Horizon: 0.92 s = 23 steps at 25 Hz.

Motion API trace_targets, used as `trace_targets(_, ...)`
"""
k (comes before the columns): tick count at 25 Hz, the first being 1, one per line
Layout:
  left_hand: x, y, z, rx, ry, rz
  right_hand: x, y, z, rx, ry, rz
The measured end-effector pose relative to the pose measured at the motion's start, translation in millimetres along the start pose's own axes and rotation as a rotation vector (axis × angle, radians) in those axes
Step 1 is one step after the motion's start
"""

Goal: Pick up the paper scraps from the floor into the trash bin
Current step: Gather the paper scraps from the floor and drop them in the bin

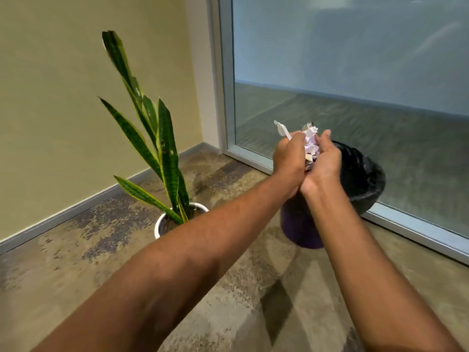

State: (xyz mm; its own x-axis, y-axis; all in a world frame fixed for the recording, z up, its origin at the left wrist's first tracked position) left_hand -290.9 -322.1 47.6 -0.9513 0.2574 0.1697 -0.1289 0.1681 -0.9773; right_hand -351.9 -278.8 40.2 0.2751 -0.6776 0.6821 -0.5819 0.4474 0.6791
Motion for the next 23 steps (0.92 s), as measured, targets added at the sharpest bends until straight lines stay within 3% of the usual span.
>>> trace_targets(3,44.0,5.7,-17.2,-0.145,0.178,0.028,-30.1,24.9,40.3,-0.044,-0.105,0.105)
trace_targets(5,51.4,7.1,-25.4,-0.279,0.276,-0.076,-51.7,33.1,61.8,-0.031,-0.167,0.087)
trace_targets(7,51.4,3.8,-32.6,-0.268,0.320,-0.031,-67.8,34.7,70.3,-0.043,-0.229,0.063)
trace_targets(13,38.3,9.9,-24.1,-0.305,0.214,-0.057,-88.2,49.1,66.6,-0.167,-0.344,-0.103)
trace_targets(19,6.1,18.8,-1.0,-0.234,0.106,-0.215,-62.4,24.3,51.1,-0.060,-0.220,-0.096)
trace_targets(23,-49.2,25.2,4.0,-0.239,-0.061,-0.274,-28.2,-26.8,26.5,0.043,-0.102,-0.112)
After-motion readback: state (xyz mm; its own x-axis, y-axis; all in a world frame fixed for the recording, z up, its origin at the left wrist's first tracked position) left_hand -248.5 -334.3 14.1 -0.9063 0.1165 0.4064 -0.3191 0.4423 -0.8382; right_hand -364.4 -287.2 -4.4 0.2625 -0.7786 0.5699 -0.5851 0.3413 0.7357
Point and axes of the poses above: each hand's wrist, its own z-axis towards the middle knuckle, its own x-axis out of the palm, y = z × x, the point moved 6 cm from there along z, towards the middle knuckle, and after that the axes turned 11 degrees about -y, right-handed, at the moved point
